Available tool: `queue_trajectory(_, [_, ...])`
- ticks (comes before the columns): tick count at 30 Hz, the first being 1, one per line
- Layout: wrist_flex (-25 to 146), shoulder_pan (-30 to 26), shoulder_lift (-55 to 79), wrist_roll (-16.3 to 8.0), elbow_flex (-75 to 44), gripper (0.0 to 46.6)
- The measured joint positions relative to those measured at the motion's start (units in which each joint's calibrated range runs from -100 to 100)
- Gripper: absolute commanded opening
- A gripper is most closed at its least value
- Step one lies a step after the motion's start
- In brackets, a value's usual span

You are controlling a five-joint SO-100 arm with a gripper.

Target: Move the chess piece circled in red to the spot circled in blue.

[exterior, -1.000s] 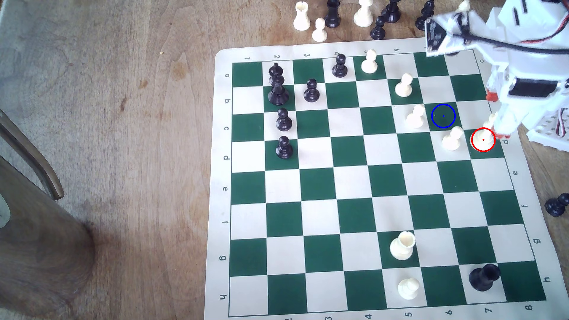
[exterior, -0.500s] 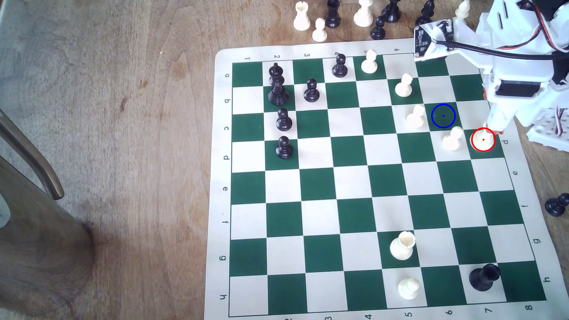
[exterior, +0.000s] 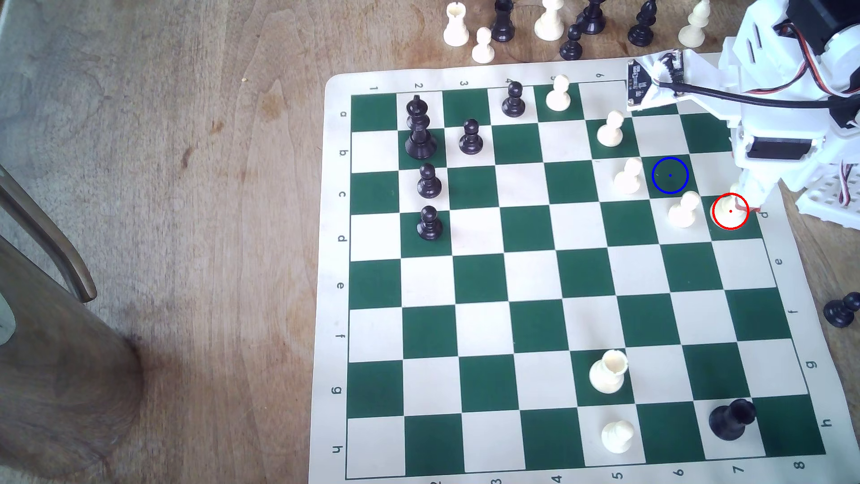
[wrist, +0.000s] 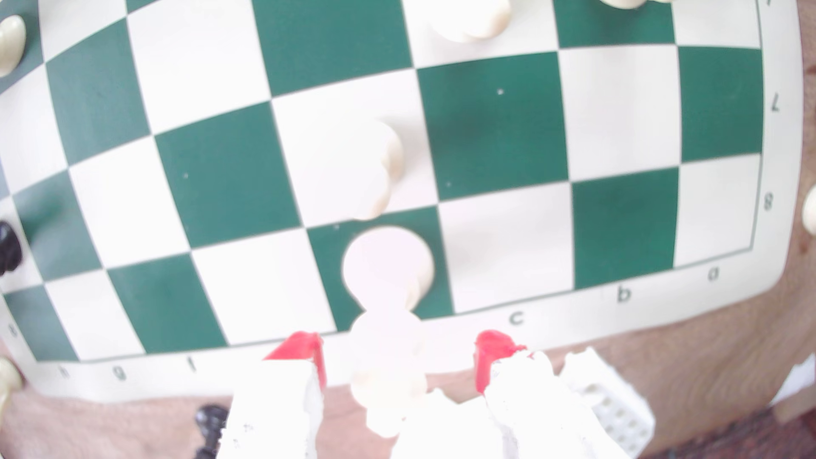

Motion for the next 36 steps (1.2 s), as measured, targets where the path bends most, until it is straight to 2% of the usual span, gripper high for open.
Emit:
queue_trajectory(11, [-1.0,-2.4,2.3,0.0,1.4,15.6])
queue_trajectory(16, [-1.0,-3.0,2.3,0.0,1.4,9.0])
queue_trajectory(20, [-1.0,-3.8,2.3,0.0,1.4,6.0])
queue_trajectory(24, [-1.1,-5.1,2.7,-0.2,1.4,0.2])
queue_trajectory(32, [-0.2,-6.0,2.6,-0.6,1.2,0.2])
queue_trajectory(36, [3.9,-6.0,2.5,-0.6,-3.2,0.2])
